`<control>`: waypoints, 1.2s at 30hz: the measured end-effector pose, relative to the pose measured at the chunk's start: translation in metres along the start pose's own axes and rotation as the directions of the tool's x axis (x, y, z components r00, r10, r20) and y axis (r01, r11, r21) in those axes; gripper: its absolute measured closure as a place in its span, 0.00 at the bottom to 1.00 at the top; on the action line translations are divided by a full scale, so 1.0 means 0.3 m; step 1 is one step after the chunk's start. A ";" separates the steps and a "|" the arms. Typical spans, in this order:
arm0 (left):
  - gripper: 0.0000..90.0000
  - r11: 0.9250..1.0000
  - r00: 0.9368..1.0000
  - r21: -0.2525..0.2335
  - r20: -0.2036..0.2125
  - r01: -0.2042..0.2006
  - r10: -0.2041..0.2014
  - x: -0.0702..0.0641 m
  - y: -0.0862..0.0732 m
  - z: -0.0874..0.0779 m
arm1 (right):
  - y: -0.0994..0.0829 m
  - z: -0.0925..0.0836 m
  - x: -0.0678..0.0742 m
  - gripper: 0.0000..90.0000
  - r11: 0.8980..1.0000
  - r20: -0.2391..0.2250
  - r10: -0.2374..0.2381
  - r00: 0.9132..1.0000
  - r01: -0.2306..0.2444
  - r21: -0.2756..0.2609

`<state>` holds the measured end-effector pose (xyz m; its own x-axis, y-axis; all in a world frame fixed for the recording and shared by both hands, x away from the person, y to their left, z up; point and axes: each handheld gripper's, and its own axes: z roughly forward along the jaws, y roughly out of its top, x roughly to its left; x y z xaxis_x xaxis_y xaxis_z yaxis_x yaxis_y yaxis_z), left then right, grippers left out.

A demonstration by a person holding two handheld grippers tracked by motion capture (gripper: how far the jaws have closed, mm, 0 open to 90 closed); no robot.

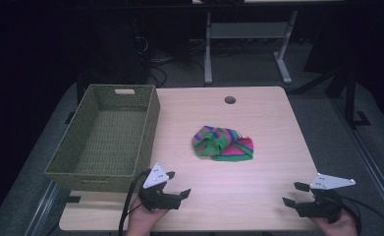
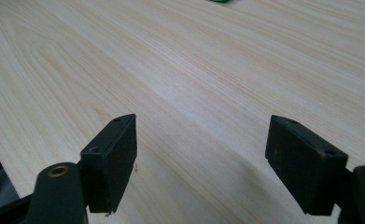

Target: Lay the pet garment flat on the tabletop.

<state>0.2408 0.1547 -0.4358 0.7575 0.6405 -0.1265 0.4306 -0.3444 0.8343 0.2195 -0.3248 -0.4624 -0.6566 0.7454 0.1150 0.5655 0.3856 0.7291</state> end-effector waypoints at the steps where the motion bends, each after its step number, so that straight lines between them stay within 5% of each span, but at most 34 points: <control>1: 0.21 1.000 1.000 0.000 0.000 0.000 0.000 0.000 0.000 0.000 | 0.002 0.002 0.000 0.26 1.000 0.002 -0.013 1.000 0.013 0.005; 5: 0.21 0.999 1.000 -0.015 0.007 0.028 -0.028 0.009 -0.002 -0.001 | 0.003 0.010 0.002 0.26 1.000 -0.006 -0.013 1.000 0.014 0.015; 19: 0.21 1.000 1.000 0.001 0.026 -0.010 0.010 -0.011 -0.007 0.016 | 0.100 0.058 0.010 0.20 0.999 -0.079 0.005 0.997 -0.002 0.037; 28: 0.21 1.000 1.000 0.010 0.029 -0.010 0.010 -0.004 -0.010 0.026 | 0.188 0.059 0.001 0.20 0.999 -0.094 -0.044 0.995 0.046 0.016; 36: 0.21 1.000 1.000 0.020 0.004 -0.008 0.008 0.004 -0.012 0.024 | 0.257 0.078 -0.010 0.20 0.996 -0.141 -0.056 0.988 0.065 0.055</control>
<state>0.2436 0.1518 -0.4427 0.7627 0.6351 -0.1221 0.4345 -0.3634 0.8241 0.2768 -0.2845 -0.4223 -0.7511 0.6386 0.1674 0.5483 0.4622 0.6970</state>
